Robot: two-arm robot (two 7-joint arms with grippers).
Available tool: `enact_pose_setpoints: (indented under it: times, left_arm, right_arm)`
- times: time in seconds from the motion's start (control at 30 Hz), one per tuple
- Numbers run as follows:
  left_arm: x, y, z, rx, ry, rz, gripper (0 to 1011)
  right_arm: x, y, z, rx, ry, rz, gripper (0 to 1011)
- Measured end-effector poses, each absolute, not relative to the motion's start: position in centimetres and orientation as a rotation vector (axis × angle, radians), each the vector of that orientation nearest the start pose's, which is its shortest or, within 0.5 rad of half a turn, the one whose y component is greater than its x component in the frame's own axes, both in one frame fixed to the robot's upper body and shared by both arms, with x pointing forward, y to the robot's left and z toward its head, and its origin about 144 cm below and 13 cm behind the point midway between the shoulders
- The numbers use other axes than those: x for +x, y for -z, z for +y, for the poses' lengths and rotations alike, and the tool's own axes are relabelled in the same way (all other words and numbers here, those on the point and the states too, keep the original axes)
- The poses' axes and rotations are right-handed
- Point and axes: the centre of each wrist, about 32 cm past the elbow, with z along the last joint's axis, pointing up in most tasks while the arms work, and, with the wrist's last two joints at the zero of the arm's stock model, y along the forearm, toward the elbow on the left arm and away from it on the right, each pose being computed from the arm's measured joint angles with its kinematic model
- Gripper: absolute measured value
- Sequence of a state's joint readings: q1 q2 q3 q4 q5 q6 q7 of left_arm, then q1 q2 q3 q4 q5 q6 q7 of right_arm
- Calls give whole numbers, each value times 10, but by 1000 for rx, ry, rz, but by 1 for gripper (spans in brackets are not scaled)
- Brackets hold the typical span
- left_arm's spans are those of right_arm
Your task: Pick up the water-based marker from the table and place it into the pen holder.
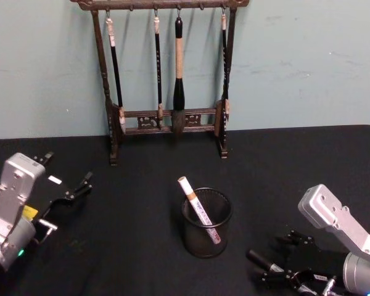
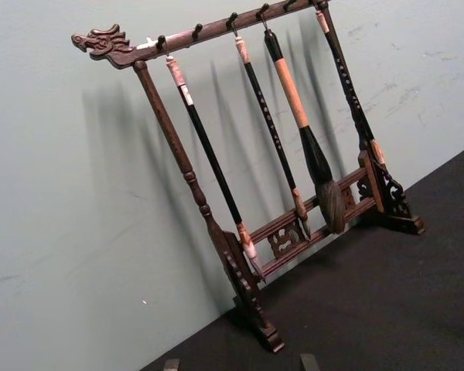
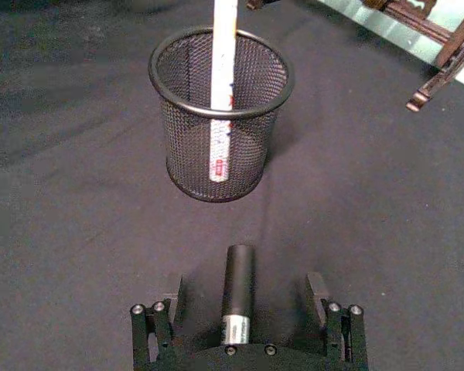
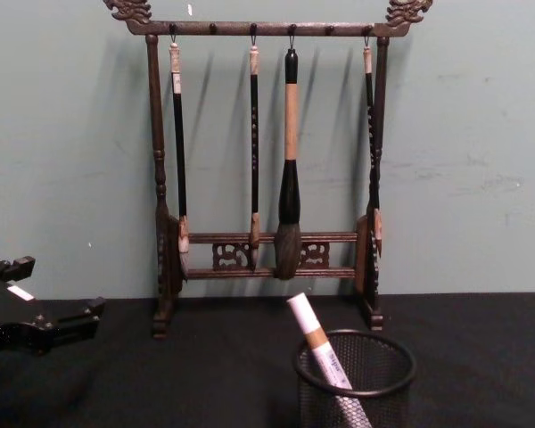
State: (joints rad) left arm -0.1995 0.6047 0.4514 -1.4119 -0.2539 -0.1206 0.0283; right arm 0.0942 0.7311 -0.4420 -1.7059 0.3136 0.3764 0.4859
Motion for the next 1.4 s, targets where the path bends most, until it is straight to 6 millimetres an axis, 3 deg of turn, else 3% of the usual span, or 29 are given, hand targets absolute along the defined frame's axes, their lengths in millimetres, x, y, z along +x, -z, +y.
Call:
enact_pose_setpoints:
  times: [1.4]
  left_arm:
    - [489,-1140,310,304,-1248,-285,1008]
  right_arm:
    - [453,-1173,-295,-656,673,97,1000]
